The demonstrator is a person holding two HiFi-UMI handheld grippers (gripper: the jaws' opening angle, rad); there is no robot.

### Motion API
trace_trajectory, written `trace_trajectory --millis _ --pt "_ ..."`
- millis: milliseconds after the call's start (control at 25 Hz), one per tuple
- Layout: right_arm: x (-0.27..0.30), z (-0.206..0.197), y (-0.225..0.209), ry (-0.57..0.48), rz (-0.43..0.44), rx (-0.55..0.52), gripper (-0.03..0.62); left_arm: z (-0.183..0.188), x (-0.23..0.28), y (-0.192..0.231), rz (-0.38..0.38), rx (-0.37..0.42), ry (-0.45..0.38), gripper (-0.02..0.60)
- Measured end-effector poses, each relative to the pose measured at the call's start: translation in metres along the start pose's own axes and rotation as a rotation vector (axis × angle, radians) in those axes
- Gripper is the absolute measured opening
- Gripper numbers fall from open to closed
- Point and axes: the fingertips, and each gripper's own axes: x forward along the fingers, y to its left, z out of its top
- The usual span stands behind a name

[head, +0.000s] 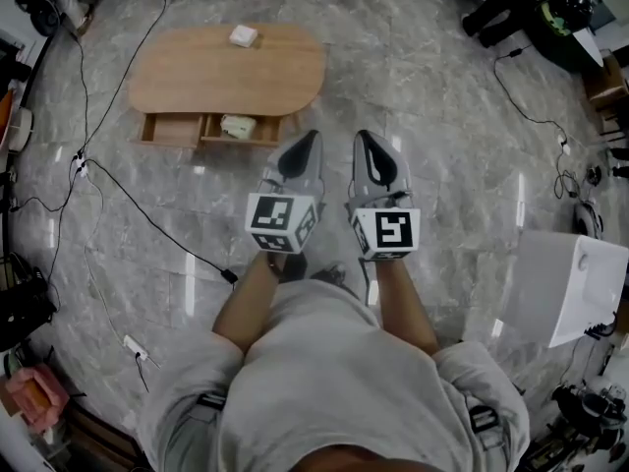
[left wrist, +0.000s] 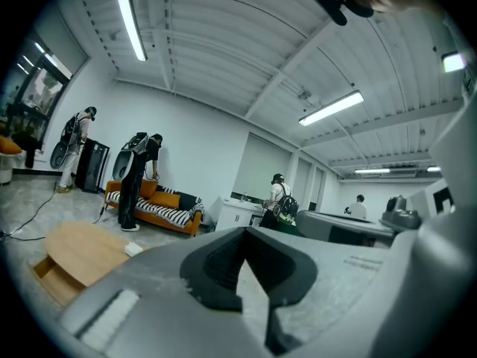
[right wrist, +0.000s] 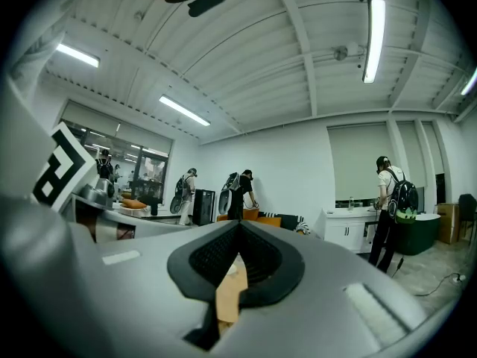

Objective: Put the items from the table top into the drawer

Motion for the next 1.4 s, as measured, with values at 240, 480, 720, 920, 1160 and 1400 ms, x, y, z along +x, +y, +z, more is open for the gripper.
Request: trace_trajectory --millis 240,480,720,920,1160,1400 --pt "0.088 -0.001 0.053 0.007 0.028 0.009 0.007 0.032 0.000 0.098 0.034 0.015 -0.004 0.020" --pt "0.165 0.013 0.129 -0.012 0.128 -0.004 0.006 0.073 -0.019 0.192 0.098 -0.021 -0.056 0.020" --pt "0.213 0.020 0.167 0.002 0.242 -0.050 0.007 0.082 -0.026 0.244 0.178 -0.050 -0.077 0.020" --pt "0.253 0.014 0.196 0.012 0.312 -0.052 0.007 0.088 -0.028 0.295 0.254 -0.056 -0.093 0.020" --pt "0.323 -0.013 0.210 0.040 0.382 -0.010 0.006 0.086 0.001 0.356 0.312 -0.054 -0.059 0.020" --pt "0.416 -0.060 0.193 0.140 0.372 0.092 0.008 0.069 0.070 0.410 0.303 -0.063 0.059 0.020"
